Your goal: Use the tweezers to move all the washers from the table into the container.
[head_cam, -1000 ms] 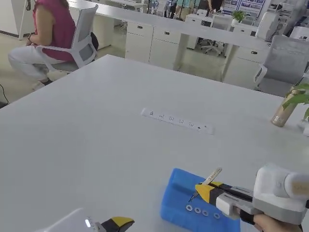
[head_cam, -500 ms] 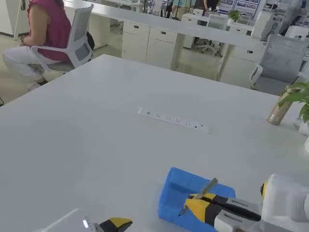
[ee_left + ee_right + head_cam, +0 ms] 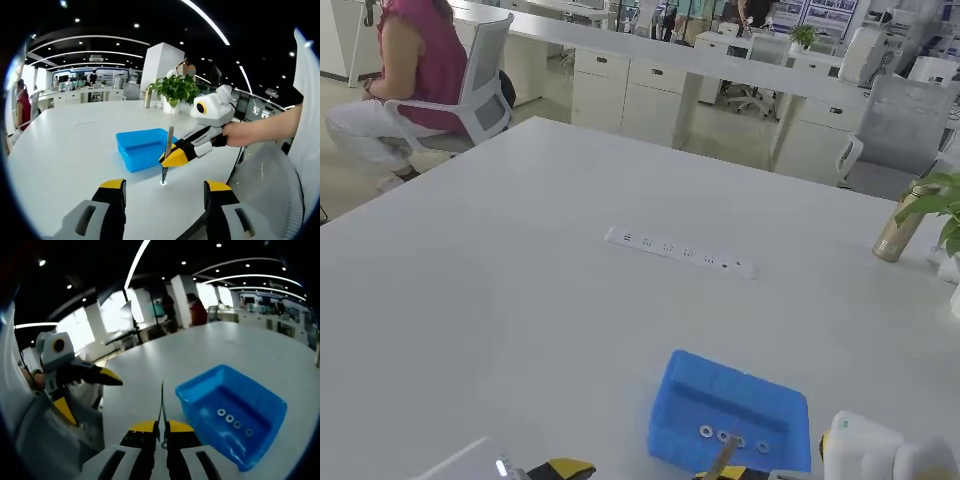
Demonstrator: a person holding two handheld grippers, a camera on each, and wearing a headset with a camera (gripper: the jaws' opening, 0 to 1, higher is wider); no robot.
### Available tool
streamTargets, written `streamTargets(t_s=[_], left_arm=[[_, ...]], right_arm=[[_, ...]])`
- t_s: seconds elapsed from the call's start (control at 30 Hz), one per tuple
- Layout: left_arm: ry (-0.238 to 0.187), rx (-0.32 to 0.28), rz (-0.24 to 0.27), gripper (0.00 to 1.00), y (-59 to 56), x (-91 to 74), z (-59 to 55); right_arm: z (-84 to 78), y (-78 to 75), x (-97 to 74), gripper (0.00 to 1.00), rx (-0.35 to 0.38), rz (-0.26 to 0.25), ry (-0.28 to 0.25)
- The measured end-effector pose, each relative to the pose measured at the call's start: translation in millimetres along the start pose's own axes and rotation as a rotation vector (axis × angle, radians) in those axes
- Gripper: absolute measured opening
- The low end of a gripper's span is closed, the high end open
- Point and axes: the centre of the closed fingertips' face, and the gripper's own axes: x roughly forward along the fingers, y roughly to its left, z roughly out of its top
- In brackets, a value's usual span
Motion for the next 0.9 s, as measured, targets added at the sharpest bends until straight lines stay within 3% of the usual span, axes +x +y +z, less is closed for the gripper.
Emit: streamTargets(t_s=[0.2, 0.3, 0.5, 0.9], left_arm=[[0.008, 0.0, -0.003, 0.62, 0.2, 0.7, -1.9], [0.019, 0.0, -0.006, 0.61, 0.0, 1.2, -4.1], [0.023, 0.003, -0.012, 0.61, -1.2, 1.7, -4.7], [0.021, 0.001, -0.009, 0.6, -0.2, 1.4, -4.6]], right_arm=[[-7.0, -6.9, 1.6, 0.03, -0.006, 0.007, 0.027], [-7.6, -2.8, 3.0, 0.03, -0.018, 0.019, 0.029], [-7.8, -3.0, 3.2, 0.03, -0.105, 0.0, 0.046], [-9.7, -5.9, 5.0, 0.04, -0.086, 0.001, 0.038]])
